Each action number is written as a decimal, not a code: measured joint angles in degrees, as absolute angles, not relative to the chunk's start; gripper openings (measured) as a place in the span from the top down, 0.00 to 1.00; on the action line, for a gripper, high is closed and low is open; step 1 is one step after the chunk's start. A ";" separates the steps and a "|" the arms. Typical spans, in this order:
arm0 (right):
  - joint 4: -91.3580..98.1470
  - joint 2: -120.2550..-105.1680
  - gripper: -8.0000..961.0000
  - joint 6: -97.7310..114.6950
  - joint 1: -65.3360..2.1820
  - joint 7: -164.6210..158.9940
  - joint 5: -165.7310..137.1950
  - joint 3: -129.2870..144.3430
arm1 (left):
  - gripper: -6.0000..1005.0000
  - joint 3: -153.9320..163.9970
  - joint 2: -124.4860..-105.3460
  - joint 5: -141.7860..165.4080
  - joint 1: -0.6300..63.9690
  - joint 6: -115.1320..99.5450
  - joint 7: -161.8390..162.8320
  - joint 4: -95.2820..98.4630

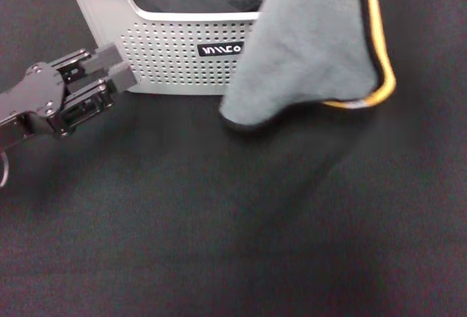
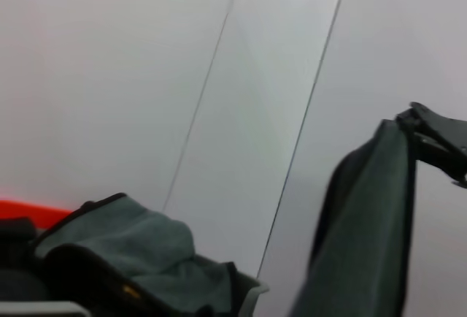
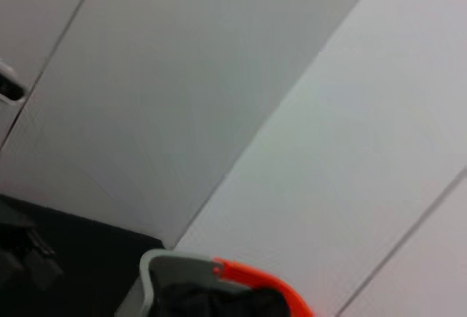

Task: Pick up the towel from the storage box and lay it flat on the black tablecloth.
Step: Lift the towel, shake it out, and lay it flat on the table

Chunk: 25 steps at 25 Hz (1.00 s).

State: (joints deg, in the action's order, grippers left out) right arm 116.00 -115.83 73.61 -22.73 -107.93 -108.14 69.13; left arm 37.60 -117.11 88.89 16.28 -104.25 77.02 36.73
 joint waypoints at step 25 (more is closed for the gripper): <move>90.74 -115.59 0.99 97.87 -64.14 -128.75 -133.80 69.72 | 0.46 40.76 -119.77 95.66 18.54 -104.74 73.80 29.09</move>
State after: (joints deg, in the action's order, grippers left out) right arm 90.74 -115.59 97.87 -64.14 -128.75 -133.80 69.72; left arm 40.76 -119.77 95.66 18.54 -104.74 73.80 29.09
